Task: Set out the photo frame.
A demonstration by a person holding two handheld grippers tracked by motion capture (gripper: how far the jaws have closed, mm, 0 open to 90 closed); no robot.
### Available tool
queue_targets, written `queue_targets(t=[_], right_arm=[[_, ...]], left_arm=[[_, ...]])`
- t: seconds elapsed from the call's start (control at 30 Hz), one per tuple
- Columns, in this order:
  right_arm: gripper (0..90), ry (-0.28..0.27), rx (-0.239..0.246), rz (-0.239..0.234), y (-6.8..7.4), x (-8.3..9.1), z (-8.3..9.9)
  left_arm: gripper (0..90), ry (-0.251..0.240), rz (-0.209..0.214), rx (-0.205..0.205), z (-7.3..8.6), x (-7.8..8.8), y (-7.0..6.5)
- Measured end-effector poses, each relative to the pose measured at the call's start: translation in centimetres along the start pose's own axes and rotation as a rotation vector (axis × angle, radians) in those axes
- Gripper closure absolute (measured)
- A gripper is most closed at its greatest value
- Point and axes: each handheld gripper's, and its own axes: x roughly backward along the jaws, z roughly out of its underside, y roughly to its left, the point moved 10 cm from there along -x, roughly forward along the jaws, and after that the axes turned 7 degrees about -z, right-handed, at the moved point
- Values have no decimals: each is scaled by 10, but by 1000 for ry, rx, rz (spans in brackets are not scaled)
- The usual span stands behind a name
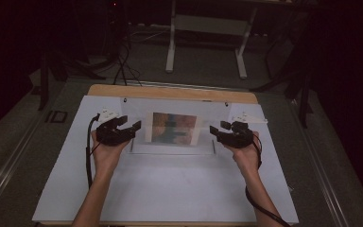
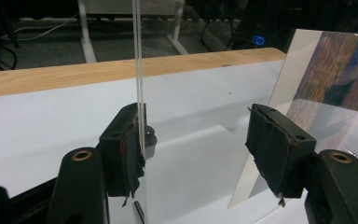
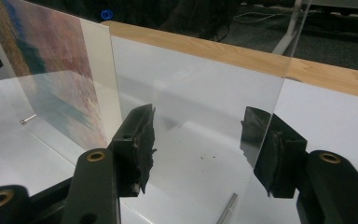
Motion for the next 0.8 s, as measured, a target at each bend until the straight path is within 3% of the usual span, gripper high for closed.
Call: queue_targets(t=[0.47, 0.8], right_arm=[[438, 1, 11, -18, 0, 2, 2], [404, 17, 18, 2, -3, 2, 6]], left_arm=[[385, 9, 2, -1, 1, 3, -3], [363, -1, 25, 19, 2, 3, 3]])
